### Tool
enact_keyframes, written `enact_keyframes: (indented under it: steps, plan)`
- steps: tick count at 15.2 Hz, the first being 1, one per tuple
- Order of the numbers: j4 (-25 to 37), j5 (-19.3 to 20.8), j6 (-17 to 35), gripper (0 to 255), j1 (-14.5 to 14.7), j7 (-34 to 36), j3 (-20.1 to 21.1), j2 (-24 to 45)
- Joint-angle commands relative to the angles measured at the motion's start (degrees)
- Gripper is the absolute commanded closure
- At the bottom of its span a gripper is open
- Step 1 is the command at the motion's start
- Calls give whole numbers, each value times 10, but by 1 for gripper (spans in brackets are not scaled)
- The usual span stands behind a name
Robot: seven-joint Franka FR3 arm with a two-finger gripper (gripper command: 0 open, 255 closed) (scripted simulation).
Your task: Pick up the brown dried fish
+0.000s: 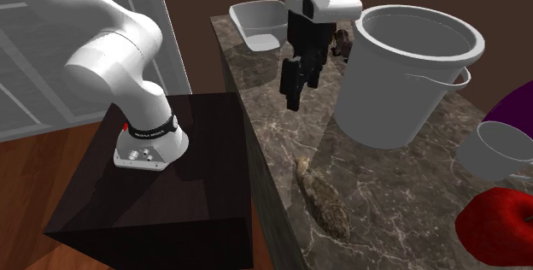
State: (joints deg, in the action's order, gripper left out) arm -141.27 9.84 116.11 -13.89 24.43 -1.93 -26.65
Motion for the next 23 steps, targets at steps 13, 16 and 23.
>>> enact_keyframes:
  steps: [13, 16, 23]
  plan:
    - [21, 123, 189, 0, -116, 234, -23, 186]
    - [12, 131, 212, 0, -117, 244, -24, 201]
    - [4, 142, 238, 255, -119, 256, -25, 220]
